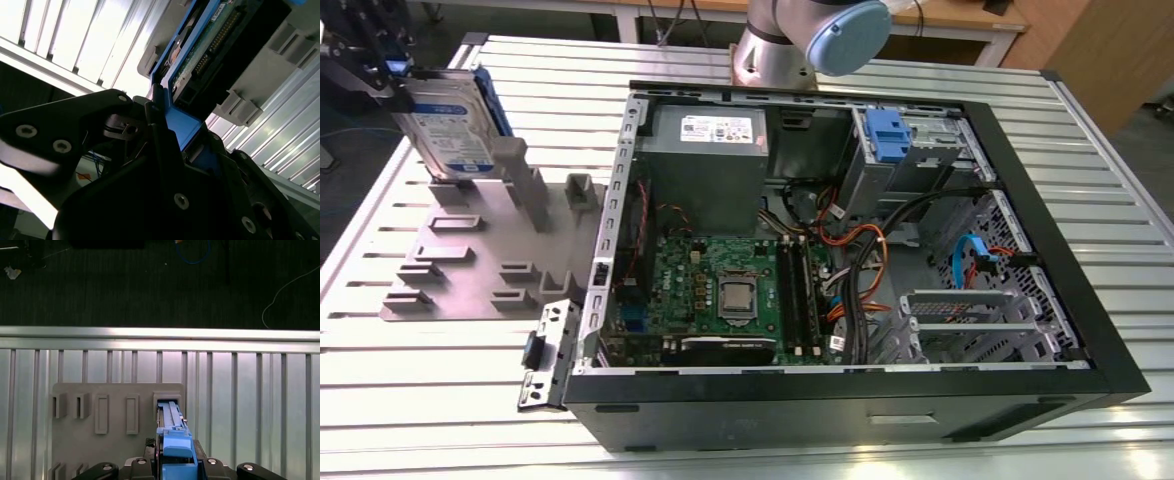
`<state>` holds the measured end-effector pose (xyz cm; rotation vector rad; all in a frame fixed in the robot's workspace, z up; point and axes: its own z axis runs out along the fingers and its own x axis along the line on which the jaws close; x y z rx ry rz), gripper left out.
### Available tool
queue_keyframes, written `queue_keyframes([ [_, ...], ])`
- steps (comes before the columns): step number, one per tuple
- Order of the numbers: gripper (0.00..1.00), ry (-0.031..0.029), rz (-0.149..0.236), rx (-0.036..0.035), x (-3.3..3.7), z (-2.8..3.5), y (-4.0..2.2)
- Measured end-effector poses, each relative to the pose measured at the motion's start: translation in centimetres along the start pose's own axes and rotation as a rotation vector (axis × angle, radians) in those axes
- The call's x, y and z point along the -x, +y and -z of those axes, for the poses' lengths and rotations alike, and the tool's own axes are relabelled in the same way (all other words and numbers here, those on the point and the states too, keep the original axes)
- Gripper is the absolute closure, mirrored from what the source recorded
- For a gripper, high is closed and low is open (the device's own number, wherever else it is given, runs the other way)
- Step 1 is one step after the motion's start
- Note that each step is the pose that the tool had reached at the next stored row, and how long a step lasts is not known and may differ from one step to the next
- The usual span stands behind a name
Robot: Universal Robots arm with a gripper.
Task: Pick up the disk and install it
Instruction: 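Pick up the disk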
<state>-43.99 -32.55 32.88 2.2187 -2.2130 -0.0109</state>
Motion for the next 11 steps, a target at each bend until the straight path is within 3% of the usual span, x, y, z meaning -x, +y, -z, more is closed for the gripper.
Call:
queue_keyframes([
  [11, 0.64, 0.0, 0.0, 0.0, 0.0, 0.39, 0.0],
])
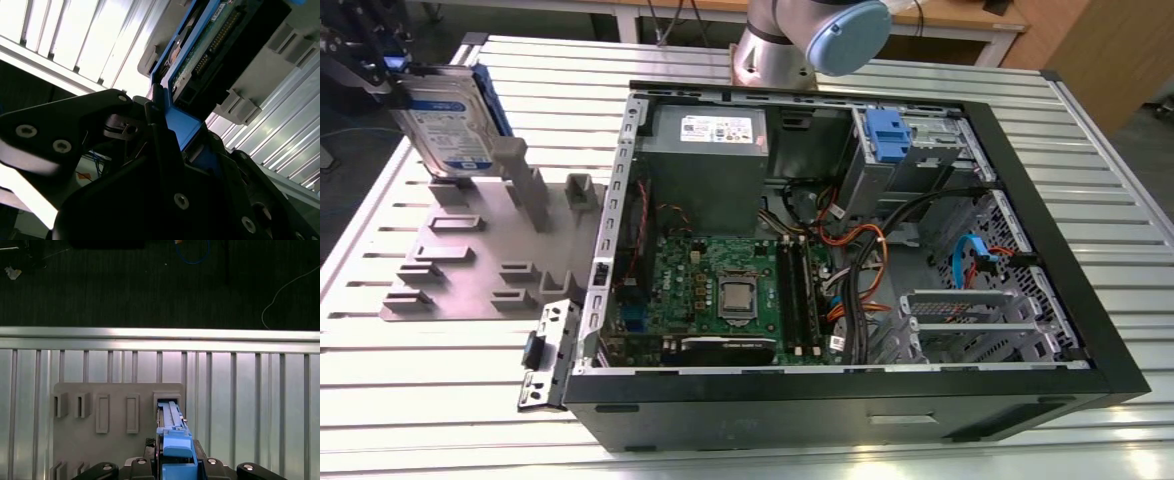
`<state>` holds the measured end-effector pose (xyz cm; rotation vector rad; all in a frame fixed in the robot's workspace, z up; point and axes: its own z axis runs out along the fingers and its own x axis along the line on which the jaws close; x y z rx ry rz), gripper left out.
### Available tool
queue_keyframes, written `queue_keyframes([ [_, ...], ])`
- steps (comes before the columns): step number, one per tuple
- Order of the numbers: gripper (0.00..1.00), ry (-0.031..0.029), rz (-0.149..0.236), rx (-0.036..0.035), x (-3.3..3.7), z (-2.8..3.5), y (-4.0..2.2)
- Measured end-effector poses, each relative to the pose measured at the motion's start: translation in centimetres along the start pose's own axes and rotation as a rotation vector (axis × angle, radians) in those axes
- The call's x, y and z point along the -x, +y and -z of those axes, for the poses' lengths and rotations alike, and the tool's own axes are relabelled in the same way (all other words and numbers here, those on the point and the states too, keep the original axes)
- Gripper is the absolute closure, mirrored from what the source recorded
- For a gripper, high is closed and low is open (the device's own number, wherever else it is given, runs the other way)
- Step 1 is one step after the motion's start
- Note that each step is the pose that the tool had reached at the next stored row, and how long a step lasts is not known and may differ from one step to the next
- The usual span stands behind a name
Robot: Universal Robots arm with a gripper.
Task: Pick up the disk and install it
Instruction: 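Pick up the disk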
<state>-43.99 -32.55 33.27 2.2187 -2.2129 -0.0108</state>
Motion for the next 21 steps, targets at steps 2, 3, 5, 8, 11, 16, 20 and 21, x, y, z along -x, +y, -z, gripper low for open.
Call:
queue_keyframes([
  [2, 0.64, 0.0, 0.0, 0.0001, 0.0, 0.09, 0.0],
  [3, 0.64, 0.0, 0.0, 0.0001, 0.0, 0.13, 0.0],
  [5, 0.64, 0.0, 0.0, 0.0, 0.0, 0.2, 0.0],
  [8, 0.64, 0.0, 0.0, 0.0, 0.0, 0.32, 0.0],
  [11, 0.64, 0.0, 0.0, 0.0, 0.0, 0.43, 0.01],
  [16, 0.64, 0.0, 0.0, 0.0, 0.0, 0.62, 0.01],
  [20, 0.64, 0.0, 0.0, 0.0, 0.0, 0.78, 0.01],
  [21, 0.64, 0.0, 0.0, 0.0001, 0.0, 0.82, 0.01],
])
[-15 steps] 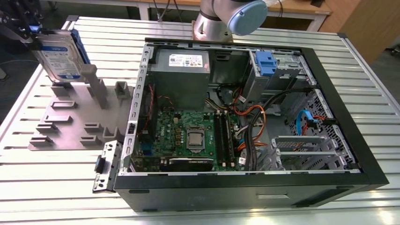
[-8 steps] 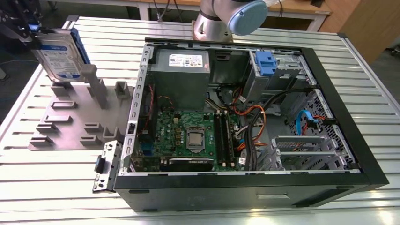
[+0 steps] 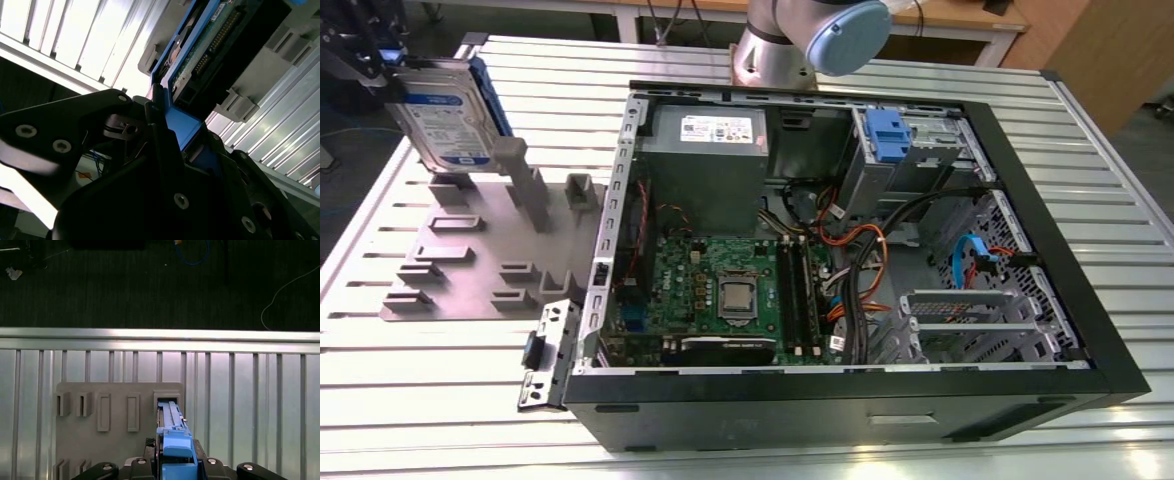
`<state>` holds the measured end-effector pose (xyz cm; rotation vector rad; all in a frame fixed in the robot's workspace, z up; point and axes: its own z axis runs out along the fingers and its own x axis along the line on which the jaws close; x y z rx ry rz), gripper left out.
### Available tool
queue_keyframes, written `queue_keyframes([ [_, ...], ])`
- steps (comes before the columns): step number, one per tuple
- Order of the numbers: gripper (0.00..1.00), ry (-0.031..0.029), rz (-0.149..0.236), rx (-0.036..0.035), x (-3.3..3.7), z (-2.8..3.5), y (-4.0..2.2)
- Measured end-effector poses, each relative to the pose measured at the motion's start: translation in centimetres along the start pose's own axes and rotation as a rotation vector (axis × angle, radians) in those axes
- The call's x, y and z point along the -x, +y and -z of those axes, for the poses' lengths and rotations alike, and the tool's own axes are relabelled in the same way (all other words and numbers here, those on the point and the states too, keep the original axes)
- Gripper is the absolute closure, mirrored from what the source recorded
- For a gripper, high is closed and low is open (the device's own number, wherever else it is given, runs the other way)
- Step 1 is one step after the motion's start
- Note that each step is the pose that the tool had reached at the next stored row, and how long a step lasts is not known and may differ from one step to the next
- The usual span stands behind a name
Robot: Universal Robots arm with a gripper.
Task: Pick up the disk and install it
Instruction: 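Pick up the disk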
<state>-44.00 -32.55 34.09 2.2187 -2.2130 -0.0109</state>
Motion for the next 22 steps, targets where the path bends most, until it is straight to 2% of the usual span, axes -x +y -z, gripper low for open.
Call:
queue_keyframes([
  [8, 0.64, 0.0, 0.0, -0.0001, 0.0, 0.5, 0.01],
  [22, 0.64, 0.0, 0.0, 0.0, 0.0, 0.8, 0.01],
])
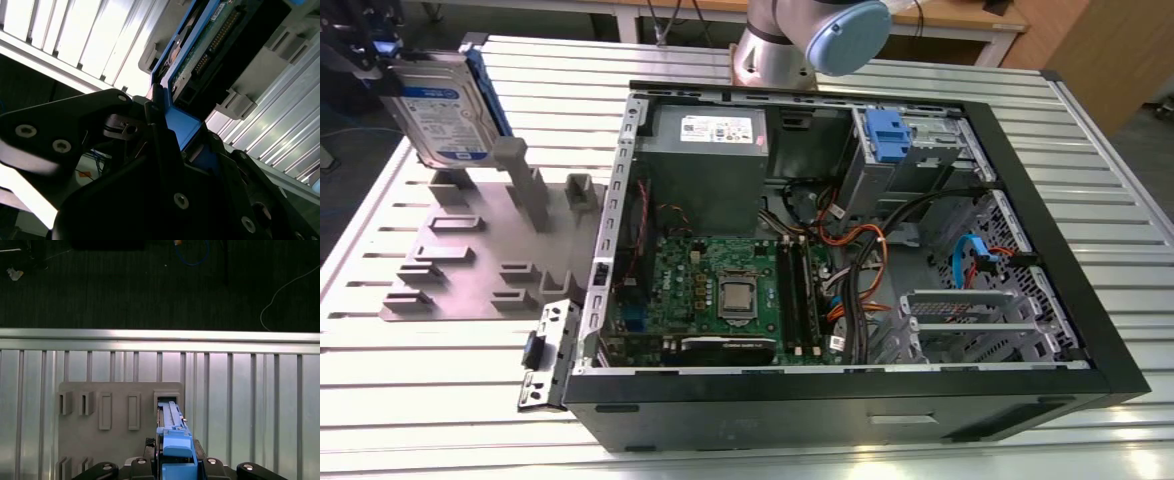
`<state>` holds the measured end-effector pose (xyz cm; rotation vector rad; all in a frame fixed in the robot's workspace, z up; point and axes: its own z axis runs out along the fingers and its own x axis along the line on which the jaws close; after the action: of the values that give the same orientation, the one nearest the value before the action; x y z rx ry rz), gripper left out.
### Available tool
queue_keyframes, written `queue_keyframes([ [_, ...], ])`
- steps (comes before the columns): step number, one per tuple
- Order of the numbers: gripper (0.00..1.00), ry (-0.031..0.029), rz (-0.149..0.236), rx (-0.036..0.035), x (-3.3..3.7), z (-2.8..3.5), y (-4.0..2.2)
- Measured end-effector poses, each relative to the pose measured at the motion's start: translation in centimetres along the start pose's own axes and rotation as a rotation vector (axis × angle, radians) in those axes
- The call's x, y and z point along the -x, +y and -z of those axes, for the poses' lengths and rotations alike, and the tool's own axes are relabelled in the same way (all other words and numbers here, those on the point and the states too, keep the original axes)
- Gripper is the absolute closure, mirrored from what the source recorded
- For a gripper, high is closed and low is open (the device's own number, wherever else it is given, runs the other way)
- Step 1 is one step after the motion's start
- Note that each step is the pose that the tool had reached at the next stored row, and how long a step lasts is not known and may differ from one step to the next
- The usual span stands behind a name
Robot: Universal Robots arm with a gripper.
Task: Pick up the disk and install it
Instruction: 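Pick up the disk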
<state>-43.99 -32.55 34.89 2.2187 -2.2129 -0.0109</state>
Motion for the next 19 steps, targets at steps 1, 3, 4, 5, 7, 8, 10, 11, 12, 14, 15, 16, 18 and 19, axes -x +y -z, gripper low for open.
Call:
queue_keyframes([
  [1, 0.64, 0.0, 0.0, -0.0001, 0.0, 0.03, 0.0],
  [3, 0.64, 0.0, 0.0, 0.0, 0.0, 0.12, 0.0],
  [4, 0.64, 0.0, 0.0, 0.0, 0.0, 0.16, 0.0],
  [5, 0.64, 0.0, 0.0, 0.0, 0.0, 0.2, 0.0],
  [7, 0.64, 0.0, 0.0, 0.0, 0.0, 0.3, 0.0],
  [8, 0.64, 0.0, 0.0, -0.0001, 0.0, 0.34, 0.0],
  [10, 0.64, 0.0, 0.0, 0.0, 0.0, 0.42, 0.0],
  [11, 0.64, 0.0, 0.0, -0.0001, 0.0, 0.46, 0.0],
  [12, 0.64, 0.0, 0.0, -0.0001, 0.0, 0.5, 0.01],
  [14, 0.64, 0.0, 0.0, -0.0001, 0.0, 0.57, 0.01],
  [15, 0.64, 0.0, 0.0, 0.0, 0.0, 0.61, 0.01],
  [16, 0.64, 0.0, 0.0, 0.0001, 0.0, 0.65, 0.01],
  [18, 0.64, 0.0, 0.0, 0.0, 0.0, 0.73, 0.01],
  [19, 0.64, 0.0, 0.0, -0.0001, 0.0, 0.76, 0.01],
])
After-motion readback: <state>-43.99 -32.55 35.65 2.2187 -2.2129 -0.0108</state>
